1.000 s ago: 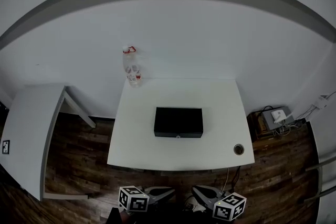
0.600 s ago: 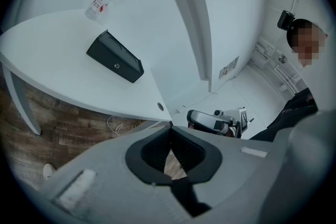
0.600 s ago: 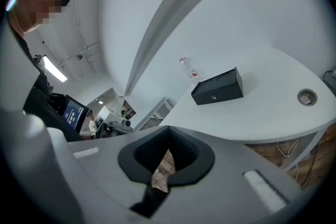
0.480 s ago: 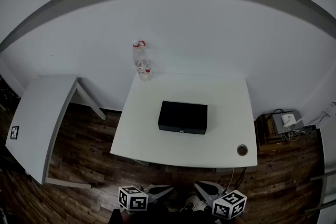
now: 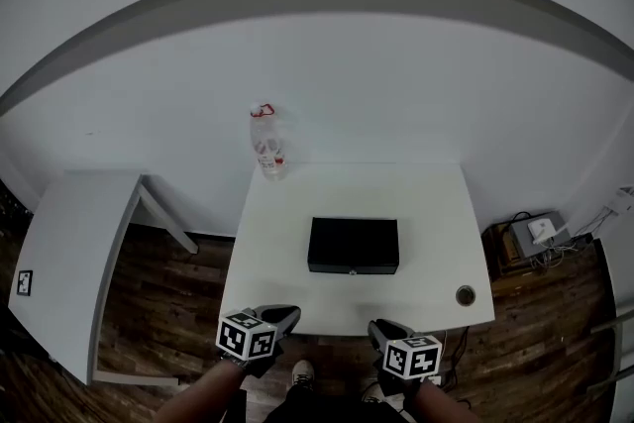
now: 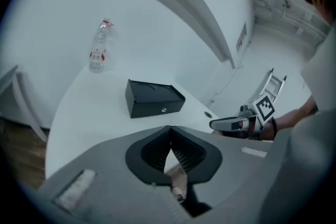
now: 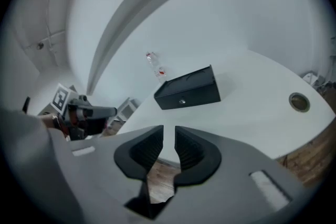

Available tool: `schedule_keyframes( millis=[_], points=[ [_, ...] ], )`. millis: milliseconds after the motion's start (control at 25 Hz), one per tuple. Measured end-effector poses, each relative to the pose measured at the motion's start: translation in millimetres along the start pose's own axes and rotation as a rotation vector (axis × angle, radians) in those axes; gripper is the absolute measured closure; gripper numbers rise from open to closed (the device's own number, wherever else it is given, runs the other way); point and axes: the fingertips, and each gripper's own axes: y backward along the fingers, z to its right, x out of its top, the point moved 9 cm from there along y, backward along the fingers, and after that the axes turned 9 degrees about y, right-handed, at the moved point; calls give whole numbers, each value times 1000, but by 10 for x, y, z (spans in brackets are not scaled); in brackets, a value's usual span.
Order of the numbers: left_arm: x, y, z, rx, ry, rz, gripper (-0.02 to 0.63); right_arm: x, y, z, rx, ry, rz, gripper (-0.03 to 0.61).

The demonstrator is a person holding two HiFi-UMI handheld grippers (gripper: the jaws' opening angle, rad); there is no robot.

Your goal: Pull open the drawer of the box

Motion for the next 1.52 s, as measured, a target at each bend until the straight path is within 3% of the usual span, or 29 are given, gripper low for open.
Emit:
schedule_keyframes(
  millis=[120, 320, 440, 680, 920, 1240, 1440, 1520],
  points=[
    [468, -210, -220, 49, -246, -66, 611, 95, -302, 68, -104, 19, -46, 502],
    [1050, -678, -391, 33, -658, -160, 611, 351, -741, 41, -219, 56, -86, 479],
    [1203, -972, -473, 34, -786, -199, 611, 480, -950, -13, -259, 75, -100, 469],
    [1287, -1286, -604, 36, -786, -201, 611, 577, -1268, -5, -311, 113, -138, 463],
    [1152, -1391, -569, 15, -844, -252, 611, 569, -1448, 87, -344, 86, -149, 465],
    [1102, -1408, -580, 31, -770, -228, 611, 626, -1588, 167, -357, 89, -167, 462],
    [1099, -1391, -612, 19, -629, -207, 611, 662, -1616, 211, -358, 108, -179, 474],
    [1052, -1417, -563, -14, -651, -251, 611, 679, -1646, 219, -344, 105, -185, 491]
  ],
)
